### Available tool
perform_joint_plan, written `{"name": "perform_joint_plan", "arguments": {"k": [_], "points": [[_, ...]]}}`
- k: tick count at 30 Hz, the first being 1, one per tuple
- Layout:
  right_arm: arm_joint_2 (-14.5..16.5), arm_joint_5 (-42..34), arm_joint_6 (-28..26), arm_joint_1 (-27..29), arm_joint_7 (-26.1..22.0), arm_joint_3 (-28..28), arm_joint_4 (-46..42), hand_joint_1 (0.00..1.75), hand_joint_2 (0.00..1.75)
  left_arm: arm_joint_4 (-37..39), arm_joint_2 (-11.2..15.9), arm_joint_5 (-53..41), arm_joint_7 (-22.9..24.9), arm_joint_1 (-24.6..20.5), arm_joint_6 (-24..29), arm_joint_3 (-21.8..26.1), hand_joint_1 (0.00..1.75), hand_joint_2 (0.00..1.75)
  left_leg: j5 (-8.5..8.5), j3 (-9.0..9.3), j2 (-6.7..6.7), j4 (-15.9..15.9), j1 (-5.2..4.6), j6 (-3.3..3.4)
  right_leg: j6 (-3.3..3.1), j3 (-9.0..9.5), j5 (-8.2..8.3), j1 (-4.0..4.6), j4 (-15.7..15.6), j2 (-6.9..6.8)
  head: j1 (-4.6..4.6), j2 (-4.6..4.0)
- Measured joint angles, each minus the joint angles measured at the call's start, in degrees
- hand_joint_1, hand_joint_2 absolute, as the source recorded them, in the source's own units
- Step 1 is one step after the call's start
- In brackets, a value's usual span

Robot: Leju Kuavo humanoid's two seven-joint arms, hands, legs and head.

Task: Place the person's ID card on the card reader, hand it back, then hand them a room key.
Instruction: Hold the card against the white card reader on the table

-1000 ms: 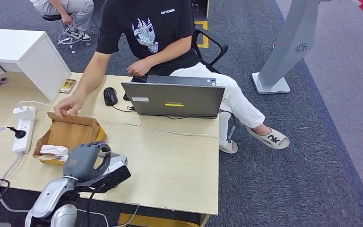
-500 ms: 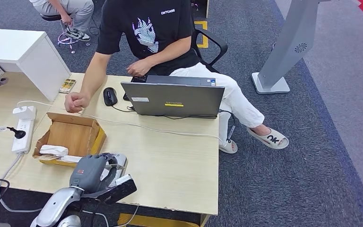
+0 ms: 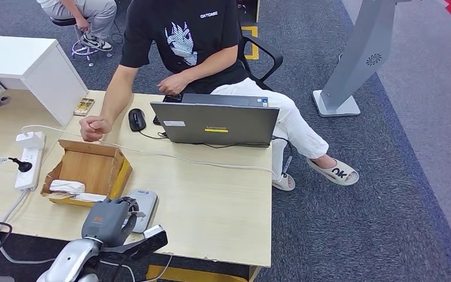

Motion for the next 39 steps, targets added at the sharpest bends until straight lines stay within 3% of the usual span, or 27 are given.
{"name": "perform_joint_plan", "arguments": {"k": [22,39], "points": [[-0.1,0.0,-1.04,-0.16,-0.73,0.04,1.2,0.0,1.75,7.99,-0.18,-7.29,0.33,-2.22,5.88,3.32,1.75,1.75,0.0,0.01,0.0,0.0,0.0,0.0,0.0,0.0,0.0,0.0,0.0,0.0,0.0,0.0],[-0.25,0.0,-1.21,-0.39,-0.7,0.69,1.93,0.0,1.75,11.08,-3.8,-7.15,-0.88,-3.81,6.83,8.26,1.75,1.75,0.0,0.01,0.0,0.0,0.0,0.0,0.0,0.02,0.0,0.0,0.0,0.0,-0.01,0.0]]}}
